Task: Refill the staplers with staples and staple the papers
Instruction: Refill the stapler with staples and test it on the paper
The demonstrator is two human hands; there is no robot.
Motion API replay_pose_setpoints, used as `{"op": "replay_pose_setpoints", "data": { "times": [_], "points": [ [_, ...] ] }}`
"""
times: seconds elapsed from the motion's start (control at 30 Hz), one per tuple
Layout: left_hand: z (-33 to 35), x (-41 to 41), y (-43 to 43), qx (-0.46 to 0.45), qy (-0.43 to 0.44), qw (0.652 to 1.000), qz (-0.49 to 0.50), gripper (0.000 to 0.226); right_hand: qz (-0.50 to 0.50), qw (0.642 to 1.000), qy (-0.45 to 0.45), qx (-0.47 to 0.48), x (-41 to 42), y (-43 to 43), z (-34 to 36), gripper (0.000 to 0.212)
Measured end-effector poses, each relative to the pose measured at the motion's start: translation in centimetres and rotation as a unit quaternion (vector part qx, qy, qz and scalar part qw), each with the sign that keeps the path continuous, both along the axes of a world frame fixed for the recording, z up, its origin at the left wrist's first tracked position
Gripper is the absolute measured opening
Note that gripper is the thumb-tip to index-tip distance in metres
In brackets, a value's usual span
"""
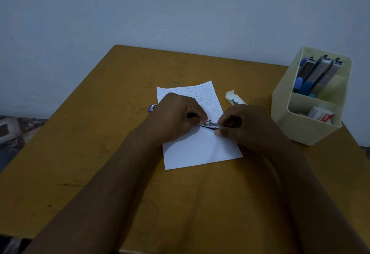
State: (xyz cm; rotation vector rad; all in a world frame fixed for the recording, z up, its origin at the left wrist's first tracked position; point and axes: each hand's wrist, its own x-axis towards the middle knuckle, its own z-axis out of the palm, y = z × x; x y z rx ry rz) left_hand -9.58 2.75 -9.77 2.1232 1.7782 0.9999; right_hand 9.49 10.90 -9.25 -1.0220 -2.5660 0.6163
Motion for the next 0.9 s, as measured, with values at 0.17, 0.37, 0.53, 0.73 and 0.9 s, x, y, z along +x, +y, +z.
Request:
{"op": "replay_pose_setpoints", "data": {
  "times": [0.17,0.37,0.53,0.73,0.9],
  "points": [
    [-0.1,0.2,0.1,-0.017,0.052,0.998,-0.018,0.02,0.0,1.0,0.012,0.006,-0.1,-0.3,0.2,0.013],
    [0.1,-0.5,0.1,-0.043,0.095,0.994,0.018,0.018,-0.007,1.0,0.018,0.018,-0.2,-0.3,-0.1,0.011],
    [0.3,-1.9,-0.1,-0.104,0.145,0.979,0.102,0.037,-0.03,0.997,0.057,0.035,-0.3,0.0,-0.3,0.008],
    [0.4,-2.6,-0.2,-0.127,0.174,0.968,0.127,0.024,-0.057,0.99,0.129,0.002,-0.1,0.3,-0.7,0.009],
    [1.0,-1.8,-0.5,-0.075,0.011,0.989,0.125,0.026,-0.061,0.949,0.289,-0.107,-0.5,-0.1,-0.1,0.017]
  ]
}}
